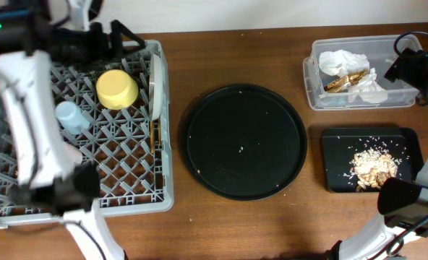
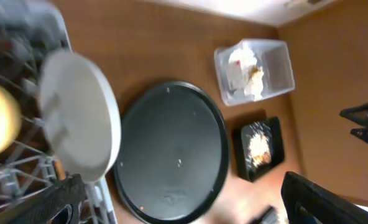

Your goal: Sort waste into correct bins and load items into the dishwasher rack

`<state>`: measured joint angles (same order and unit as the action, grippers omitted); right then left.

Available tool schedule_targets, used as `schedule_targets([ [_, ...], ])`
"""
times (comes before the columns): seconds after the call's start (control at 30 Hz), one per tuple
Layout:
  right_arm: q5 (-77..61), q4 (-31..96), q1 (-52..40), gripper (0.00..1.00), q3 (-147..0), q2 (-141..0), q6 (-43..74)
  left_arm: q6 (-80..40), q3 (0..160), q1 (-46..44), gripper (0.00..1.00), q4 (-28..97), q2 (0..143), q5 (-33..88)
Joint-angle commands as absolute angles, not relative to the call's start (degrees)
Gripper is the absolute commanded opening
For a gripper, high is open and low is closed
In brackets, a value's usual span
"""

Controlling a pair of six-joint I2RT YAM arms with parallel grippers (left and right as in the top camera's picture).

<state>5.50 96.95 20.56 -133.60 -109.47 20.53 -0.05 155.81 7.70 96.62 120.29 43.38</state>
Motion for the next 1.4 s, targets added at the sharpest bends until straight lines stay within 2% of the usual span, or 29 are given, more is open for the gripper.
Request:
schedule_targets([
  [0.0,5.61,97.12,20.67,0.99,-133.93,-109.45,20.36,-0.82,156.05,7.94,0.99,96.73,110.59,37.32],
  [0.13,5.61,97.12,20.67,0.99,-133.93,-109.45,20.36,-0.82,147.61,7.9,0.99,96.73,99.74,31.44],
  [0.23,5.61,97.12,20.67,0.99,-133.93,-109.45,20.36,-0.75,134.37,7.9,0.99,96.71,90.28,27.97],
  [0.4,5.61,97.12,20.67,0.99,-133.93,-109.45,20.34,0.34,115.39,7.9,0.99,96.66,77.62,28.01],
  [0.73,5.61,97.12,20.67,0.99,-133.93,-109.45,20.36,0.91,90.76,7.9,0.99,95.11,53.84,28.01],
  [0.93,5.61,97.12,20.67,0.99,-133.93,-109.45,20.36,0.91,83.81,7.9,0.99,96.71,43.57,27.97],
  [1.1,5.61,97.12,20.67,0.99,-133.93,-109.45,20.34,0.93,83.77,7.49,0.99,96.68,40.84,27.09],
  [1.27,5.61,97.12,20.67,0.99,-133.93,-109.45,20.34,0.91,82.91,0.86,0.99,93.14,40.84,27.14],
  [1.37,5.61,97.12,20.67,0.99,-133.93,-109.45,20.34,0.95,78.96,-4.34,0.99,85.45,40.27,24.64],
])
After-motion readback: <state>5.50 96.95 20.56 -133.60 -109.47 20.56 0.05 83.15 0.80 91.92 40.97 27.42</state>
